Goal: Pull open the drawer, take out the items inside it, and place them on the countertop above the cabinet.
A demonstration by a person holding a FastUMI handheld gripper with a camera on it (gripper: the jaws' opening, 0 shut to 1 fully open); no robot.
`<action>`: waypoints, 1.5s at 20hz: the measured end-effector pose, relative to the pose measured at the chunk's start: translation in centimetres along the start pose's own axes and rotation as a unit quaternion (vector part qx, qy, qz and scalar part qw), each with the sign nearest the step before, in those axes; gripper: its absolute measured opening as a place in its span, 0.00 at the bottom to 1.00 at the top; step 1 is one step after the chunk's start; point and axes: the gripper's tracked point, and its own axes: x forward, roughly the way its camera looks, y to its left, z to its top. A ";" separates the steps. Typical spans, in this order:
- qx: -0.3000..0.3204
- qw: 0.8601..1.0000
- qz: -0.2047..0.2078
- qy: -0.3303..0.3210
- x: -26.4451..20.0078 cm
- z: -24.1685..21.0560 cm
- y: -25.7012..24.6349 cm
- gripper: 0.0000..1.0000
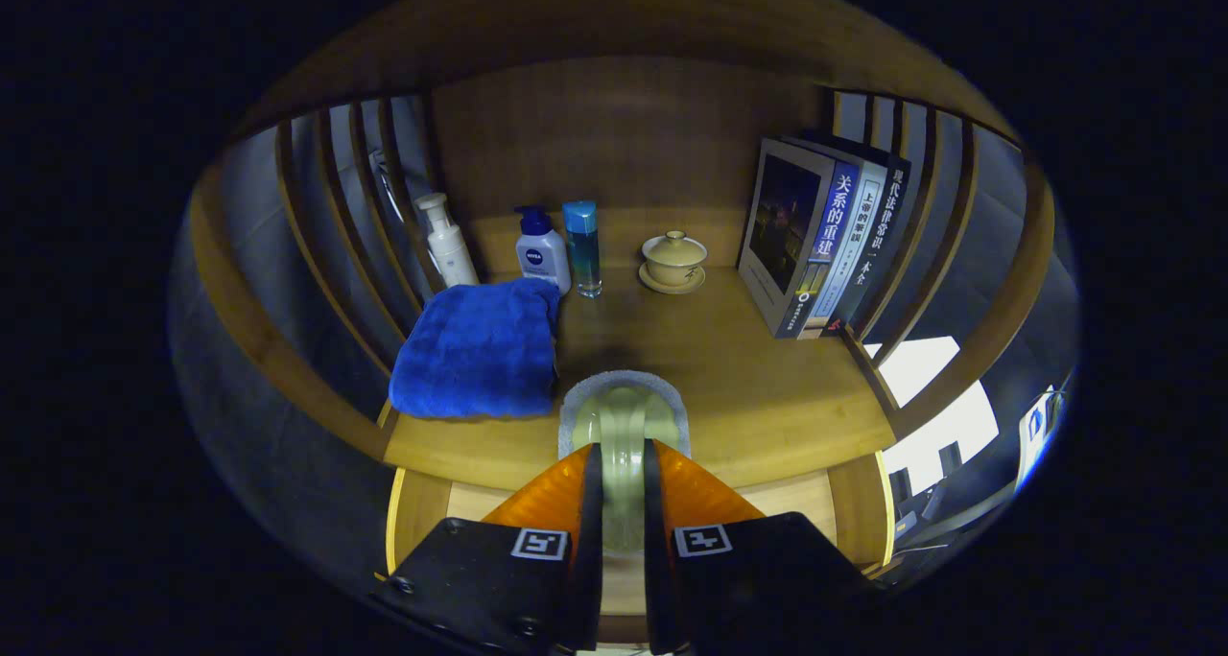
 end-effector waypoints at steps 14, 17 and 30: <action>0.010 0.999 -0.029 0.013 6.4 2.6 -2.5 0.27; 0.009 0.999 -0.040 0.003 7.1 3.2 -3.1 0.30; 0.029 0.996 -0.039 -0.069 2.4 1.7 -3.5 1.00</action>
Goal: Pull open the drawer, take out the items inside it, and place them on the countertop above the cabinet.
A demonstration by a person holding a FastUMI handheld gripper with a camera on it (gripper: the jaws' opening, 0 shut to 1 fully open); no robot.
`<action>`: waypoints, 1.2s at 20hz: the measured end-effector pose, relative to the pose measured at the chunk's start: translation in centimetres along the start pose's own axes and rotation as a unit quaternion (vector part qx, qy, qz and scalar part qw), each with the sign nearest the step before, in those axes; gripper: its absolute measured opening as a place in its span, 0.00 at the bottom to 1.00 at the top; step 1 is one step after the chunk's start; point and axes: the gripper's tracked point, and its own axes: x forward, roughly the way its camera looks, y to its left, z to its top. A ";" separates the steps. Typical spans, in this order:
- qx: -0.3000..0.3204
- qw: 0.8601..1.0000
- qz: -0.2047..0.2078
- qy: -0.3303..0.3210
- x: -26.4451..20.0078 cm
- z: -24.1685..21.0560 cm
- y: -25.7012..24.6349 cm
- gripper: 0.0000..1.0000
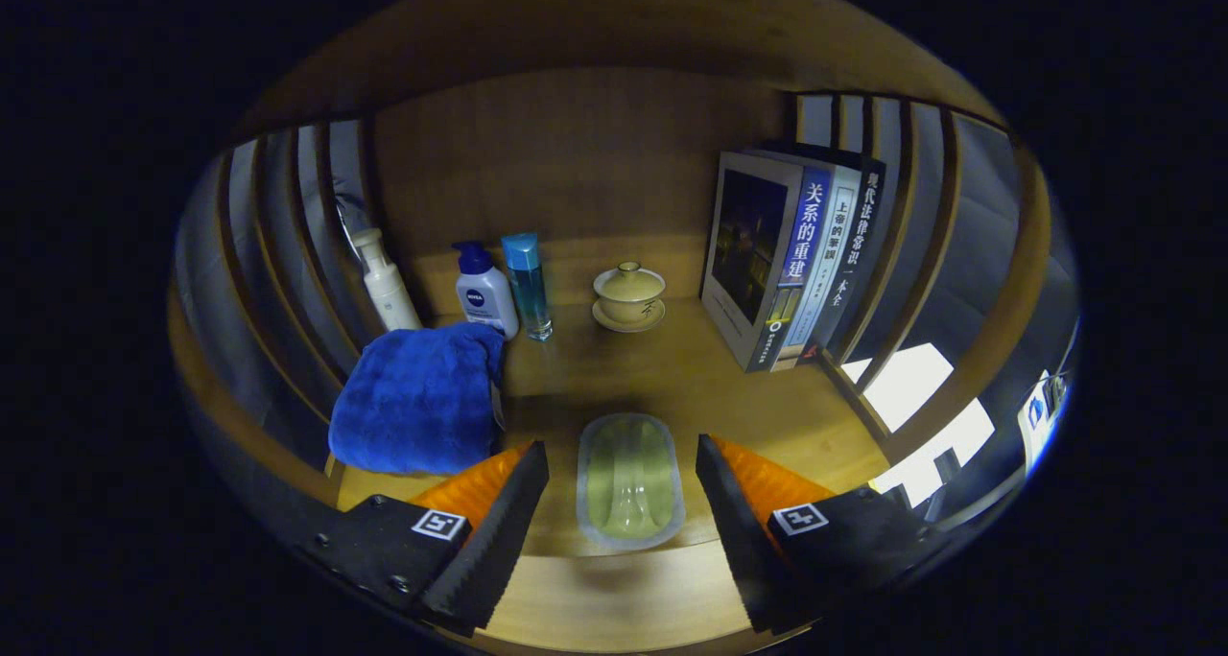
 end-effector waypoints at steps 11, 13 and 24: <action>-0.003 0.997 0.017 -0.070 -9.7 -2.9 0.4 1.00; -0.002 0.996 0.024 -0.083 -11.4 -3.6 0.6 1.00; -0.059 0.988 -0.003 -0.142 -16.6 -10.3 -0.6 0.99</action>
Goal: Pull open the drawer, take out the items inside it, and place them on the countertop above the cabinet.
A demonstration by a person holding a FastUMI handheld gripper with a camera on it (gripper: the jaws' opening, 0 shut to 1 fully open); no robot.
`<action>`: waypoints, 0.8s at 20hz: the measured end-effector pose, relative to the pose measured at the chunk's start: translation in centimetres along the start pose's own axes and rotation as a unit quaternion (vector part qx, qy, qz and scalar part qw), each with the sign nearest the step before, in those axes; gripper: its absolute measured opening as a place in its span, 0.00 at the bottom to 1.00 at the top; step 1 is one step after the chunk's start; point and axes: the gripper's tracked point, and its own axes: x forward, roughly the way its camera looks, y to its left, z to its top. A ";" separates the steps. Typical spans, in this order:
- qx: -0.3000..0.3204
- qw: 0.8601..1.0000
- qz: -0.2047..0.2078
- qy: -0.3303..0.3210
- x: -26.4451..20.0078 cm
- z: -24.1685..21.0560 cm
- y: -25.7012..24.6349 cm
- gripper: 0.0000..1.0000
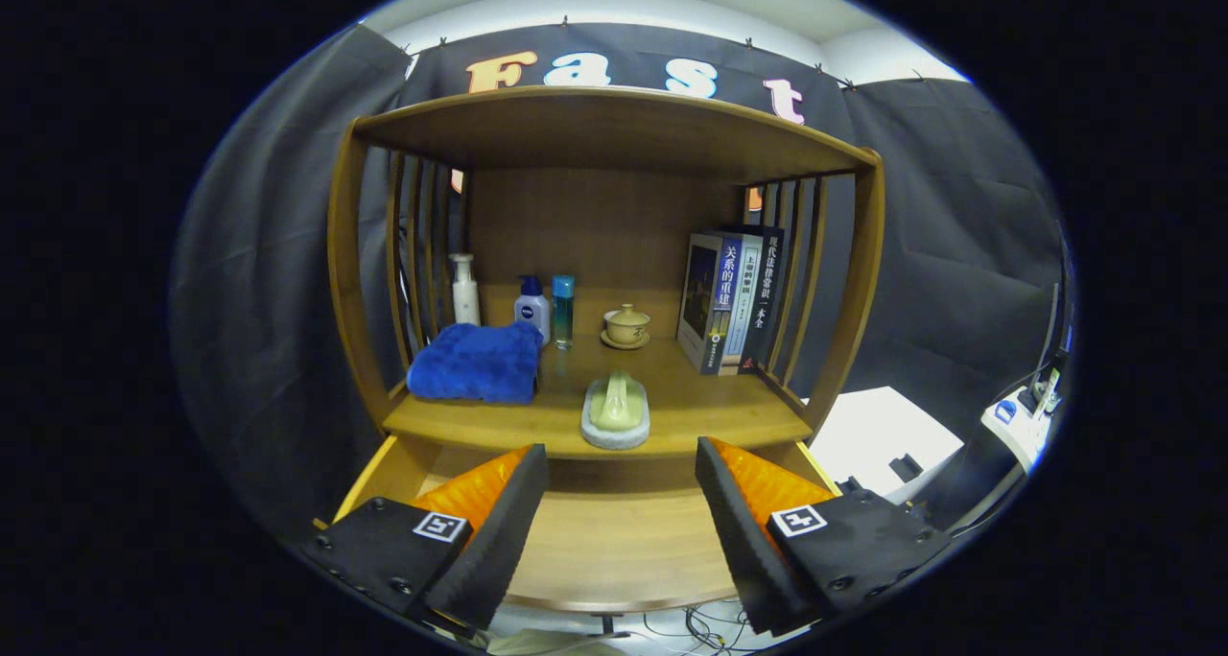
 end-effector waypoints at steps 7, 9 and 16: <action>0.007 1.000 -0.007 0.019 -2.3 -6.2 -1.2 0.99; 0.009 1.000 -0.006 0.019 -2.9 -7.4 -1.3 0.99; 0.013 0.999 0.013 0.042 -4.5 -13.1 -0.9 0.99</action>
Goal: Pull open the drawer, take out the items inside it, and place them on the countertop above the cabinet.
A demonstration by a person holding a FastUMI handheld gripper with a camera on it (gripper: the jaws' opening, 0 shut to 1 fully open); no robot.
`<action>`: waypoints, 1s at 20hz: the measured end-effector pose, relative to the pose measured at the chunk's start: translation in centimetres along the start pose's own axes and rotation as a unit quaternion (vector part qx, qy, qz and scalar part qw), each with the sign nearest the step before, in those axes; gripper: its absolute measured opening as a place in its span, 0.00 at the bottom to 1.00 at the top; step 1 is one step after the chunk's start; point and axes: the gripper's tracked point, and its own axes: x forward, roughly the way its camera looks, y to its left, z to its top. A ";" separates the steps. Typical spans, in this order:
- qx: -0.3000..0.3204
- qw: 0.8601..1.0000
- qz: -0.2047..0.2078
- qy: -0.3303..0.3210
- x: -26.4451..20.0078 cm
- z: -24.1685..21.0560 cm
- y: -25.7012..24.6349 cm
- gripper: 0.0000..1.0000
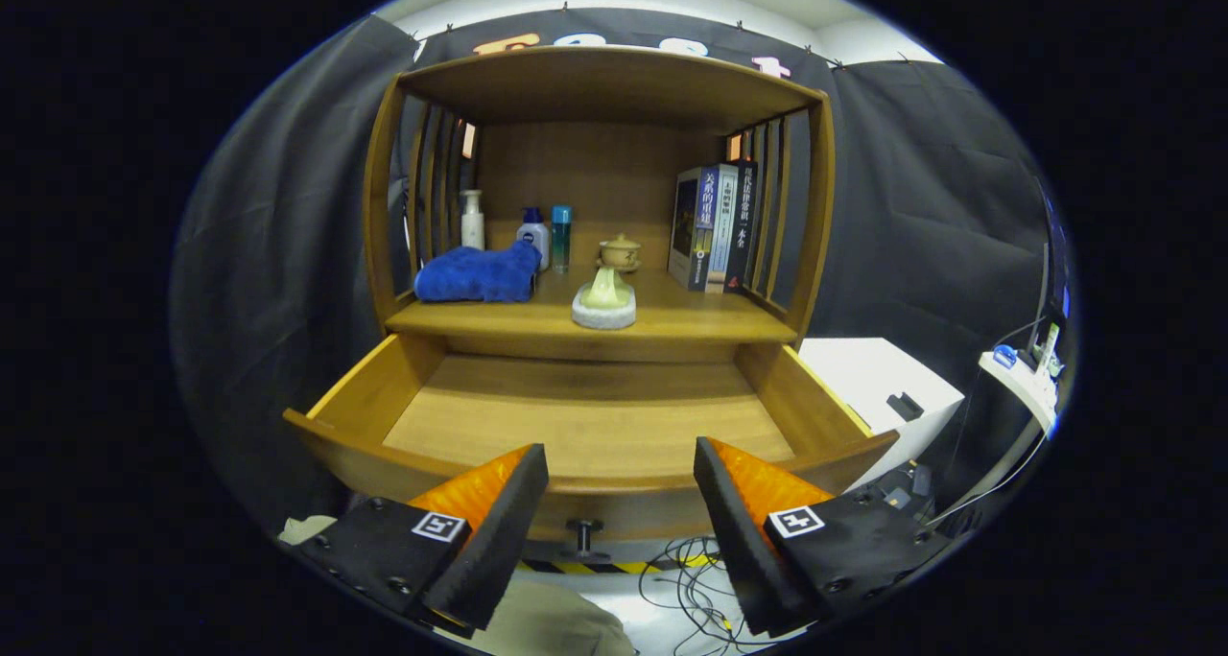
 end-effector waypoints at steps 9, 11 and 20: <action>0.003 1.000 -0.003 0.025 1.3 -3.6 0.1 0.99; -0.002 1.000 0.003 0.031 1.6 -4.1 0.5 0.99; 0.004 1.000 0.001 0.028 2.1 -3.6 0.5 0.98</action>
